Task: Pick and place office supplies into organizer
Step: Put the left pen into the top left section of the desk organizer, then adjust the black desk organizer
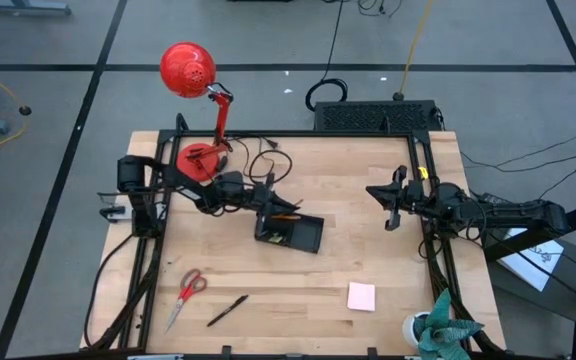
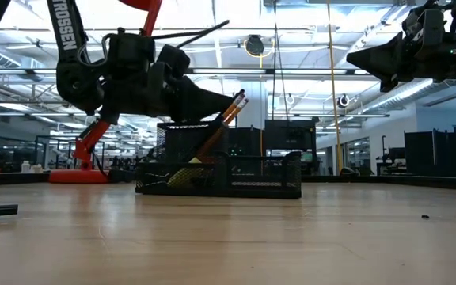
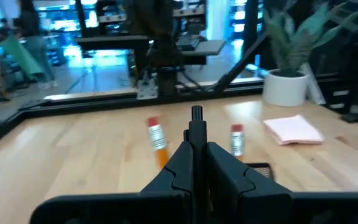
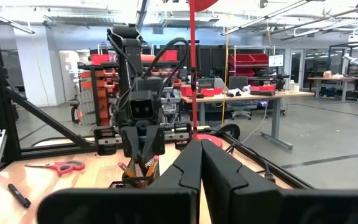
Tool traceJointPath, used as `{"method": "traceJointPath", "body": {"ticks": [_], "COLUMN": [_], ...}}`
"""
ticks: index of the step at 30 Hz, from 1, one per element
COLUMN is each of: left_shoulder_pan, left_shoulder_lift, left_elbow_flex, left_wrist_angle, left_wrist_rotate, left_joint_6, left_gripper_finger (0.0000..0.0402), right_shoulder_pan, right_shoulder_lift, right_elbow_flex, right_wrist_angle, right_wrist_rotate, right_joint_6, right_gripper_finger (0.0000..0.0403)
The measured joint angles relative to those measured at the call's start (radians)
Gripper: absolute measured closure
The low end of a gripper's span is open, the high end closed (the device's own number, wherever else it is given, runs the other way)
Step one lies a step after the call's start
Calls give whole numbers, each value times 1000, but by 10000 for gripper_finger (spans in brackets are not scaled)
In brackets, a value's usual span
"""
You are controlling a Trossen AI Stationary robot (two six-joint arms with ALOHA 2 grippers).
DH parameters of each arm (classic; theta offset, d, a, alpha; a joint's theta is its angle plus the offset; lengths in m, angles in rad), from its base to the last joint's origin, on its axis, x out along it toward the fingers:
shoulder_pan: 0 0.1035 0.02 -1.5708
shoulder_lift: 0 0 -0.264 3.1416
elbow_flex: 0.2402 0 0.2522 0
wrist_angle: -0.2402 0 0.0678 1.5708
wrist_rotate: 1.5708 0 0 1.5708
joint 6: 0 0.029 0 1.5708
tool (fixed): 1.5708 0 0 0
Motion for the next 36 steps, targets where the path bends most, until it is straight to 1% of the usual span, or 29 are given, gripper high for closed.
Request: {"method": "traceJointPath", "body": {"ticks": [6, 10, 13, 17, 23, 28, 32, 34, 36], "left_shoulder_pan": [0, -9, -17, -24, -24, -26, -28, -27, -19], "left_shoulder_lift": [-3, -4, -3, -3, -52, -143, -263, -335, -401], "left_elbow_flex": [2, 3, 3, 2, 0, -1, 0, 0, 0], "left_wrist_angle": [-80, -96, -87, -83, -127, -171, -246, -369, -542], "left_wrist_rotate": [-64, -67, -69, -71, -71, -67, -72, -134, -256], "left_joint_6": [23, 24, 41, 60, 61, 115, 113, 115, 148], "left_gripper_finger": [376, 372, 350, 307, 255, 234, 233, 238, 251], "right_shoulder_pan": [0, 0, 0, 0, 0, 0, 0, 0, 0], "right_shoulder_lift": [0, 0, 0, 0, 0, 0, 0, 0, 0], "right_elbow_flex": [0, 0, 0, 0, 0, 0, 0, 0, 0], "right_wrist_angle": [0, 0, 0, 0, 0, 3, 5, 5, 5], "right_wrist_rotate": [0, -1, -2, -2, -2, -1, -1, -1, -1], "right_joint_6": [0, 0, 1, 1, 1, 0, 0, -1, -1], "right_gripper_finger": [399, 399, 399, 399, 399, 399, 399, 399, 399]}}
